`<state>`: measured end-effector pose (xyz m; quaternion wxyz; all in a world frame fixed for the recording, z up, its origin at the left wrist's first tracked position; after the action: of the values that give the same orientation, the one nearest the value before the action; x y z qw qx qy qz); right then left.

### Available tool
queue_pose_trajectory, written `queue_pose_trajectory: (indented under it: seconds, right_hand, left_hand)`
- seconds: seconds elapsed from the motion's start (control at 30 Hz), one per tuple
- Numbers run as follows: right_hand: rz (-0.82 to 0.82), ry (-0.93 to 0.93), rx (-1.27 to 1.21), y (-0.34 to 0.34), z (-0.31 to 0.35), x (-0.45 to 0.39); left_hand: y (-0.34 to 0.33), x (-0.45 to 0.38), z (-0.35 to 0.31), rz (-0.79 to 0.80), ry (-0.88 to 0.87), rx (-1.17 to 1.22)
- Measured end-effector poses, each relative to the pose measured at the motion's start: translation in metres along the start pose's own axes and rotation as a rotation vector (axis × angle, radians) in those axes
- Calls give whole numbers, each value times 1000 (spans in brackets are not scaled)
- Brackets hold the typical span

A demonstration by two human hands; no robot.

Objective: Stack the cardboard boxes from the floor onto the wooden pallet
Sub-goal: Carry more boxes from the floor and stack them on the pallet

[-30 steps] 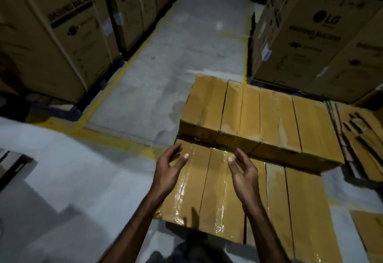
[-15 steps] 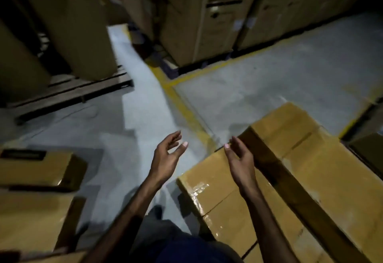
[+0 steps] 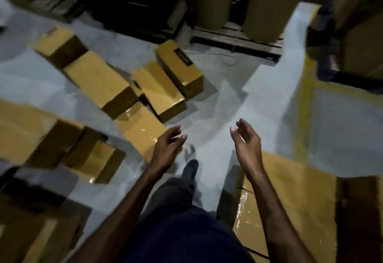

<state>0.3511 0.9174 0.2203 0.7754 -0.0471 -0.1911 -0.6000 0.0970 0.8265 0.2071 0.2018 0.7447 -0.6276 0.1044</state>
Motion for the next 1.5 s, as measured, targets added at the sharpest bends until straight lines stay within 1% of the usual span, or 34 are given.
queue_pose_trajectory:
  seconds: [0.1, 0.23, 0.4, 0.53, 0.77, 0.97, 1.2, 1.3, 1.4, 1.5]
  right_hand:
    - [127, 23, 42, -50, 4, 12]
    - [220, 55, 91, -94, 9, 30]
    - [246, 73, 141, -129, 15, 45]
    - [247, 66, 151, -169, 15, 55]
    - [292, 42, 186, -257, -4, 86]
    - [322, 33, 291, -308, -13, 95]
    - [374, 43, 366, -335, -6, 56]
    - [437, 34, 392, -350, -9, 23]
    - [517, 27, 440, -364, -12, -20]
    - [593, 11, 485, -376, -13, -70]
  left_hand:
    - [45, 47, 22, -143, 38, 25]
    - [76, 84, 48, -232, 67, 68]
    - [99, 101, 68, -261, 43, 147]
    - [136, 121, 88, -298, 6, 194]
    - [215, 166, 141, -349, 17, 281]
    - [260, 180, 173, -407, 48, 376]
    - [273, 150, 183, -427, 106, 397]
    - [273, 133, 186, -460, 144, 440]
    - [274, 105, 185, -486, 159, 430]
    - [274, 76, 192, -547, 255, 411]
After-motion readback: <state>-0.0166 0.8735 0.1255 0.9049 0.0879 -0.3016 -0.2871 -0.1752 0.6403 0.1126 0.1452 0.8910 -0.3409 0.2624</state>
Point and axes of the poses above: each hand's wrist, its own x-axis away from the middle knuckle, its own y-axis out of the back of the hand, z = x × y, the point moved 8 cm from there along -x, towards the middle knuckle, and after that the axes turned 11 degrees about z, right-handed, at the moved point
